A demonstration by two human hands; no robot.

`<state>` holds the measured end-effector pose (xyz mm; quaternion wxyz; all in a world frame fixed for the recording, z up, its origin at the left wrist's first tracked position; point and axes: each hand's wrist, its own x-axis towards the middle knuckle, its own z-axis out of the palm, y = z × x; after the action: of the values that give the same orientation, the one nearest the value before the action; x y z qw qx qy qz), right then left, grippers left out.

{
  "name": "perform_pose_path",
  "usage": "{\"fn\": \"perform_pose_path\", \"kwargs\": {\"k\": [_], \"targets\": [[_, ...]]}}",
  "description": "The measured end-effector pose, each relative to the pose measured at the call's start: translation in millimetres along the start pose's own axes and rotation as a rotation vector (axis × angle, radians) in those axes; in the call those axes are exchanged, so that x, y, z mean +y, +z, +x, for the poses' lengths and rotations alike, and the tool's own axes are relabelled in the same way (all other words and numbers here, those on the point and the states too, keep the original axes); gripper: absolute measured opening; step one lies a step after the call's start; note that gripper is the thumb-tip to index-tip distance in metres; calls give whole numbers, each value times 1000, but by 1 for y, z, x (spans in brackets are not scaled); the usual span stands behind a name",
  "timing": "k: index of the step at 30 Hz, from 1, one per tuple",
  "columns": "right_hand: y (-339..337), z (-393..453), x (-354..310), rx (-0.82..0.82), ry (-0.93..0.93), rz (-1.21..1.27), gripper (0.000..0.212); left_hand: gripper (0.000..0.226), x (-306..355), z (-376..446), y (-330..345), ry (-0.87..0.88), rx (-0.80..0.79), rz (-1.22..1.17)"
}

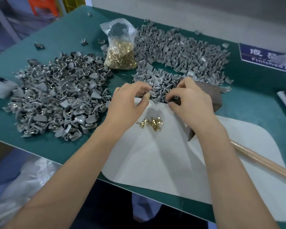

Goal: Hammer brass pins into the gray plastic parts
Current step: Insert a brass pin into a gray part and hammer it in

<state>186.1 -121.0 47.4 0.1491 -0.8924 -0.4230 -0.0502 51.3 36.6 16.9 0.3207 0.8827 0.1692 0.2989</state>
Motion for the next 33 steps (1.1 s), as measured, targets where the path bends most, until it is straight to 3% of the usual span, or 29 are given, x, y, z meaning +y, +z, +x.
{"fn": "perform_pose_path", "kwargs": {"k": [7,11,14,20,28,33], "targets": [[-4,-19,-10,-95,-126,192,12,18,1,0,1,58,-16,35],[-1,-38,2,0,-87,210,16,11,1,1,2,70,0,-26],[-1,-46,9,-45,-82,313,13,10,4,-1,3,64,-13,-90],[10,-50,-5,-139,-125,219,29,11,4,-6,4,22,-28,-105],[12,-47,-11,-119,-55,213,14,27,10,-7,6,47,-50,-193],[9,-45,-16,-137,-39,138,12,22,9,-4,9,-26,-57,-296]]}}
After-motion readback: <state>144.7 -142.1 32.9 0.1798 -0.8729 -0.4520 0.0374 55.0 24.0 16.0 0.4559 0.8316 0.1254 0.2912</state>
